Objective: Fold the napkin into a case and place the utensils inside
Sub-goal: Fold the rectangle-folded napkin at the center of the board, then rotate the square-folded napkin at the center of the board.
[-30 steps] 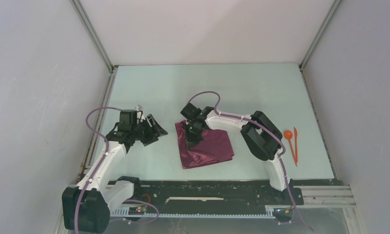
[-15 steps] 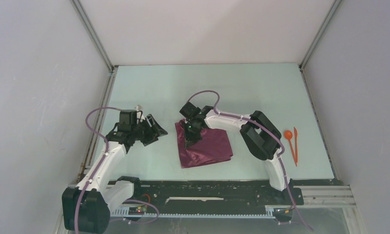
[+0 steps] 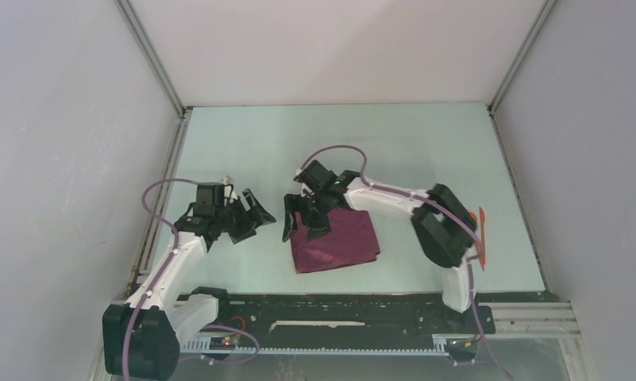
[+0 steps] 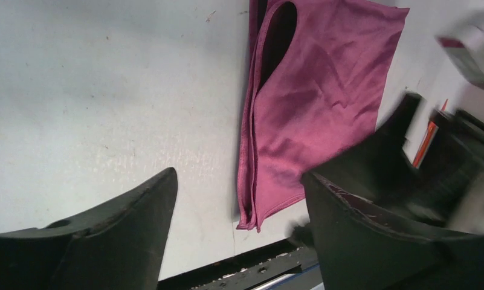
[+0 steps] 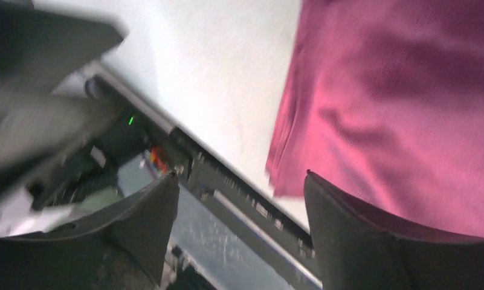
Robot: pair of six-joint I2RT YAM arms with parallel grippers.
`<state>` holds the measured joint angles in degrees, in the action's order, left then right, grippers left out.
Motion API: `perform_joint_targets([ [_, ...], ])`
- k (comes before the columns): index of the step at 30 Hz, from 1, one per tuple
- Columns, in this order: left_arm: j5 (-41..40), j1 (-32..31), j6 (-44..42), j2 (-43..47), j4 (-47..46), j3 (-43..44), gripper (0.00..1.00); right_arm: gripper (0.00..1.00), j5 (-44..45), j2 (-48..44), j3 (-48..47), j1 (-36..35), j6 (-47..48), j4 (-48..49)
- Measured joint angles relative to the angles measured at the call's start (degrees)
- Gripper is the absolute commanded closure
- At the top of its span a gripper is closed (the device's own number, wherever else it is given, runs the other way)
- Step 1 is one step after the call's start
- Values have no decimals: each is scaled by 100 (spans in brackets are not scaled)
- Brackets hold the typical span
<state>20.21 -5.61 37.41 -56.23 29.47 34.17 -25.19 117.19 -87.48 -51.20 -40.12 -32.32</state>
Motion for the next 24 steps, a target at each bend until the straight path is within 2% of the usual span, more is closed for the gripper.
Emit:
perform_joint_targets([
  [2, 2, 2, 2, -2, -7, 0, 12, 14, -192, -684, 496, 87, -13, 149],
  [5, 68, -2, 2, -118, -61, 22, 15, 14, -184, -1886, 1215, 262, 13, 133],
  [10, 133, -299, -2, -885, -136, 306, 19, 17, 409, -3657, 2594, 1027, 170, -192],
  [15, 98, -1174, 31, -1167, -201, 304, 18, 15, 935, -4402, 4199, 1816, 243, -686],
  [18, 79, -1467, 118, -1158, -249, 140, 25, 18, 970, -4848, 4859, 2218, 251, -916],
  [21, 2, -1593, 221, -1161, -317, -144, 34, 22, 603, -5121, 5392, 2592, 170, -531],
  [24, -44, -1657, 323, -1165, -323, -341, 35, 25, 289, -5010, 5718, 2640, -59, -26],
])
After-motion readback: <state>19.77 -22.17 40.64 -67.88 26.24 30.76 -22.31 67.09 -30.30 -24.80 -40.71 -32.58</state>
